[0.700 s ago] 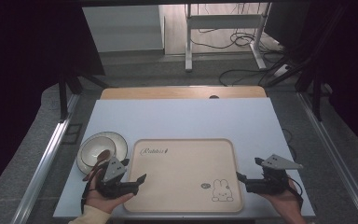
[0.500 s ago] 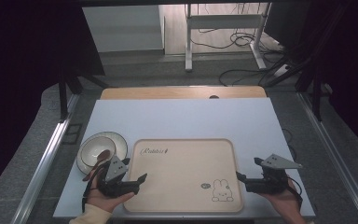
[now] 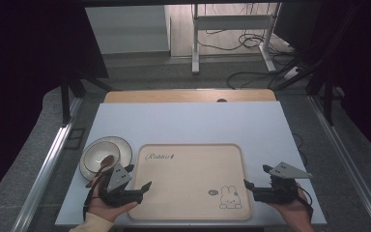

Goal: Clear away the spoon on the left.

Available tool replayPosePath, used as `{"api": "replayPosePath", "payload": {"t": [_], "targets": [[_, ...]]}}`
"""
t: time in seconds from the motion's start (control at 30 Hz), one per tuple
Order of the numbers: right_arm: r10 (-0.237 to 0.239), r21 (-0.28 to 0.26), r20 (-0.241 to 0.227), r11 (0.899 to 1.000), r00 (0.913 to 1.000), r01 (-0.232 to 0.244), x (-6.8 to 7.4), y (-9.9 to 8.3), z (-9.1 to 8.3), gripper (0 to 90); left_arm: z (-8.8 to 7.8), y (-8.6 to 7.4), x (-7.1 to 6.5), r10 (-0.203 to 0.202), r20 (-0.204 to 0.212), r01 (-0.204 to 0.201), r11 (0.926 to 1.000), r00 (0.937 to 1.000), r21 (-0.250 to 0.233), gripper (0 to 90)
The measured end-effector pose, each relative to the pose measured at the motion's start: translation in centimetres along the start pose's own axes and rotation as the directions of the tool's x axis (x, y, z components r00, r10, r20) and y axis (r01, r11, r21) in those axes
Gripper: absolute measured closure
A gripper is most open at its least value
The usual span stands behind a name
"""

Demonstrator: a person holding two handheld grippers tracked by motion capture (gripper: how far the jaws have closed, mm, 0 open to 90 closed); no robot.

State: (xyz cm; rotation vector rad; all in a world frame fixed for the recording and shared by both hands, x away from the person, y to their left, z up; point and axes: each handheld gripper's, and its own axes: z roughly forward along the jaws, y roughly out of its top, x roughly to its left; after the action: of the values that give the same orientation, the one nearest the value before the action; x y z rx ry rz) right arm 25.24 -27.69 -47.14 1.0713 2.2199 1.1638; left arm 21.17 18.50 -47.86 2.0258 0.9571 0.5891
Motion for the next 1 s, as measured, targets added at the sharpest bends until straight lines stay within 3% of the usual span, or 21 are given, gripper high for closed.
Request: {"api": "replayPosePath", "payload": {"t": [0.23,0.4,0.67,1.0], "targets": [[0.002,0.010,-0.013,1.000,0.9999,-0.002,-0.3,-0.3,0.3,14.2,0.1,0.2,0.2,0.003,-0.005,-0.003,1.0000,1.0000,0.004,20.2],[0.012,-0.007,0.002,1.000,0.9999,-0.012,-0.5,-0.3,-0.3,14.5,0.2,0.4,-0.1,0.019,-0.001,-0.019,0.9998,0.9998,0.002,19.9],[0.012,-0.014,0.001,1.000,0.9999,-0.012,-0.6,-0.2,-0.5,14.7,-0.9,0.6,0.1,0.040,-0.007,-0.040,0.9989,0.9992,-0.025,18.8],[0.010,-0.015,0.002,1.000,0.9999,-0.010,-0.5,-0.3,-0.6,14.7,-2.0,1.1,0.8,0.021,-0.012,-0.022,0.9984,0.9997,-0.051,18.4]]}}
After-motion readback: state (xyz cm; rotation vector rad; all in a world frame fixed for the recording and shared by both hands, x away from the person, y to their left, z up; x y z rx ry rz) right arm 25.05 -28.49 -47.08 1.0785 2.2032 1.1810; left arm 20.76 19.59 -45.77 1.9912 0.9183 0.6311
